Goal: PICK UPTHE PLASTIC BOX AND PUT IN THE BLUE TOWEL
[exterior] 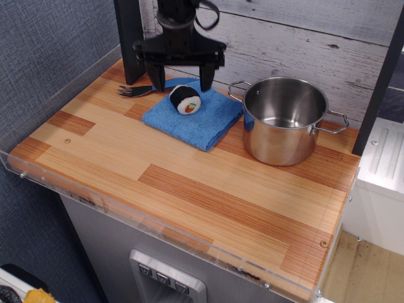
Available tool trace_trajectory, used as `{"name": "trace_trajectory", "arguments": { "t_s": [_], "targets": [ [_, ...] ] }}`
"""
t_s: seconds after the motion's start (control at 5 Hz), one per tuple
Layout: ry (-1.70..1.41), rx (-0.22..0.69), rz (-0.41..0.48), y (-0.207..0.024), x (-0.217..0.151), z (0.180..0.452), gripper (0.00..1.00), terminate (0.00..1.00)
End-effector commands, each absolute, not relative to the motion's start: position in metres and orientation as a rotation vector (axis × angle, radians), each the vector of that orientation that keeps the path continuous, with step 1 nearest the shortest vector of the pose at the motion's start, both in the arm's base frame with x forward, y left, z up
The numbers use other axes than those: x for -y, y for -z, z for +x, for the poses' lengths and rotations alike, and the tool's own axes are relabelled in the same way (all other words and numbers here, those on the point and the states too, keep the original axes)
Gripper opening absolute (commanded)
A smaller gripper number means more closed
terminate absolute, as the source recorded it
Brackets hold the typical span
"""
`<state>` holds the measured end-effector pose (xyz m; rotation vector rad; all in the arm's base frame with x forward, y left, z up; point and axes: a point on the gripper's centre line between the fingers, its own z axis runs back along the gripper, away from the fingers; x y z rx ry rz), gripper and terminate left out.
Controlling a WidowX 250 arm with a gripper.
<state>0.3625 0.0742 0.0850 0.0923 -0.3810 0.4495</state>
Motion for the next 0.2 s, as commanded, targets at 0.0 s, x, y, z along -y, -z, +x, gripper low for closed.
{"name": "trace_trajectory", "arguments": {
  "t_s": [0.0],
  "targets": [
    [-0.448, 0.56, 0.106, -0.1584, -0.0752, 0.3372, 1.0, 1.0]
  ]
}}
